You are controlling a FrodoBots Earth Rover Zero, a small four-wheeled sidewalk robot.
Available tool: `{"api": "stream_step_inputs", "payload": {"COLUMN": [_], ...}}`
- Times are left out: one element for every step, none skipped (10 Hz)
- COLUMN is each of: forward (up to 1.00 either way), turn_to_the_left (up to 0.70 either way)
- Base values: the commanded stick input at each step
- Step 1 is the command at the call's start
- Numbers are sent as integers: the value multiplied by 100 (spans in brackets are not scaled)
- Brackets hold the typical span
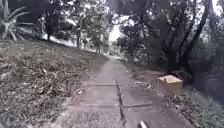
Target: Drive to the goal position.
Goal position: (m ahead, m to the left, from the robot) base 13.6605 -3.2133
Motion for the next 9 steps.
{"api": "stream_step_inputs", "payload": {"forward": [70,70,70,70,70,70,70,70,70], "turn_to_the_left": [17,29,20,0,0,0,0,0,0]}}
